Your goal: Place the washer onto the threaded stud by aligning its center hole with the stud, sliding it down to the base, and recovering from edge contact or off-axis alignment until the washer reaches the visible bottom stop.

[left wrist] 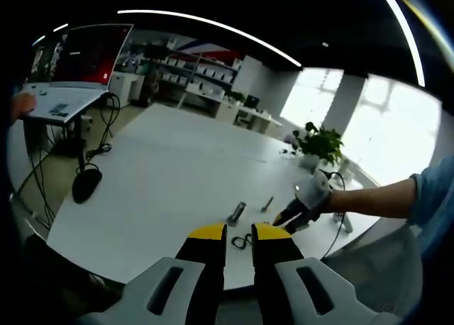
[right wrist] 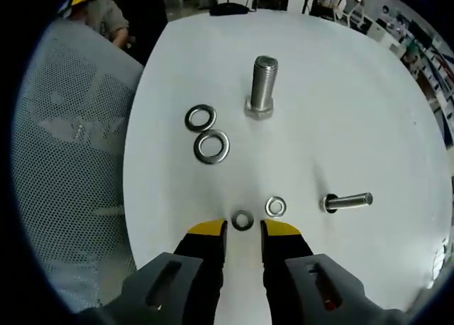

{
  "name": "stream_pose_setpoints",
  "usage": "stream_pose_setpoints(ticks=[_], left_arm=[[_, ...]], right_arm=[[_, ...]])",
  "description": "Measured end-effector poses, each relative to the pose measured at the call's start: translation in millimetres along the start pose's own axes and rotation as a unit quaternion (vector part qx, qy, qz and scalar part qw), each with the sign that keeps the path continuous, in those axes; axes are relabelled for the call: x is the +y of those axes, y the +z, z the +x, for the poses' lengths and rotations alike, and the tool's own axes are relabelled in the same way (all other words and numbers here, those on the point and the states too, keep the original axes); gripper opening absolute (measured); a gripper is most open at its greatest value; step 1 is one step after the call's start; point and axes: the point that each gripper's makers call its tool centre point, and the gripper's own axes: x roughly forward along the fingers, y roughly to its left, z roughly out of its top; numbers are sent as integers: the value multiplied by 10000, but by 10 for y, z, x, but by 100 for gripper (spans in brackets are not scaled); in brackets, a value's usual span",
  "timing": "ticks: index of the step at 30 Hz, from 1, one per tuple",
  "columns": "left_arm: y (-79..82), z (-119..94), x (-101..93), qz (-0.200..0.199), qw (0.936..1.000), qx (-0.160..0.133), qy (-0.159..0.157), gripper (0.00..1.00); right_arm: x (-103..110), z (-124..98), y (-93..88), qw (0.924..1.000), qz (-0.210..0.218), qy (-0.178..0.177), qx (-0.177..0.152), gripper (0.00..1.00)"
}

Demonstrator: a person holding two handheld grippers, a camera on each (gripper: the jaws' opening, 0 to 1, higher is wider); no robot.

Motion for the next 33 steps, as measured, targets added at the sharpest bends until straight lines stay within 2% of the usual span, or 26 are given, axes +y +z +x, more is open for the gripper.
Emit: stream_pose_setpoints(ticks=[13, 21, 33], left_arm=[[-3, 2, -2, 5, 10000, 5, -3, 11], [-6, 1, 1, 7, 10000, 11, -3, 11], [-8, 5, -4, 19, 10000, 26, -15, 11]], right_arm=[[11, 7, 19, 10000, 16, -18, -19, 21], [8, 11, 33, 10000, 39, -87, -11, 15], [-24, -3, 5, 9998, 58, -176, 17, 14]])
